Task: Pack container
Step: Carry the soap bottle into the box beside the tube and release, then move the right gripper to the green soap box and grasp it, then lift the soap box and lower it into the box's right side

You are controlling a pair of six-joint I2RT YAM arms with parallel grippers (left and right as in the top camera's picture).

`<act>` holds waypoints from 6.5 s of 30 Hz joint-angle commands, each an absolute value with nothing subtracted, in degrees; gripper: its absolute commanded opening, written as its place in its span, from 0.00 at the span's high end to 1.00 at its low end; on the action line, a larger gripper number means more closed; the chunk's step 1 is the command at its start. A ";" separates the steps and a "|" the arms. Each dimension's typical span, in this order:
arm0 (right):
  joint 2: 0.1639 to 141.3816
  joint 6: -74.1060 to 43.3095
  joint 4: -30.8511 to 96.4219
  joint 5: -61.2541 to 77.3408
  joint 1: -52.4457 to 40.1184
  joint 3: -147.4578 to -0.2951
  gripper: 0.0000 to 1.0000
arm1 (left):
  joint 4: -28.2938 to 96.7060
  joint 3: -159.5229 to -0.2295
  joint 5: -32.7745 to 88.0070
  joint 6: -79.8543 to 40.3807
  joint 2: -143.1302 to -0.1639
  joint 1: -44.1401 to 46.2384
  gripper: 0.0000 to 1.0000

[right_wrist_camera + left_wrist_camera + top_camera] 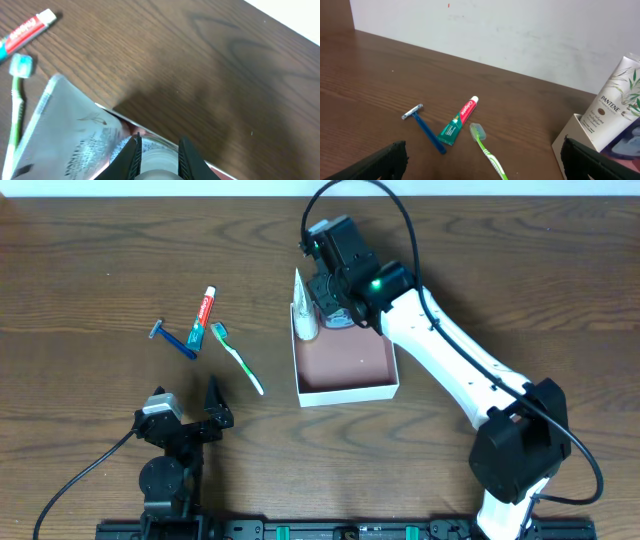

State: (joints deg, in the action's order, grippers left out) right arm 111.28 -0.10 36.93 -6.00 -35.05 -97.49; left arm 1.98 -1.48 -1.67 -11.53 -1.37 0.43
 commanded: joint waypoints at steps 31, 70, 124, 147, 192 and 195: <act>110.91 4.78 24.77 3.40 -31.44 -89.12 0.48 | 4.05 -0.23 -2.15 -10.33 -1.34 0.45 0.02; 94.63 -12.56 52.21 6.76 -11.00 -71.83 0.37 | 4.05 -0.23 -2.15 -10.33 -1.34 0.45 0.02; 93.27 -17.34 49.12 -0.82 -3.64 -67.55 0.14 | 4.05 -0.23 -2.15 -10.33 -1.34 0.45 0.02; 93.78 -6.09 30.09 -3.16 5.30 -58.35 0.01 | 4.05 -0.23 -2.15 -10.33 -1.34 0.45 0.02; 96.82 -6.09 29.91 9.78 5.13 -59.86 0.48 | 4.05 -0.23 -2.15 -10.33 -1.34 0.45 0.02; 93.80 -6.07 31.22 12.19 4.89 -62.50 0.49 | 4.05 -0.23 -2.15 -10.33 -1.34 0.45 0.02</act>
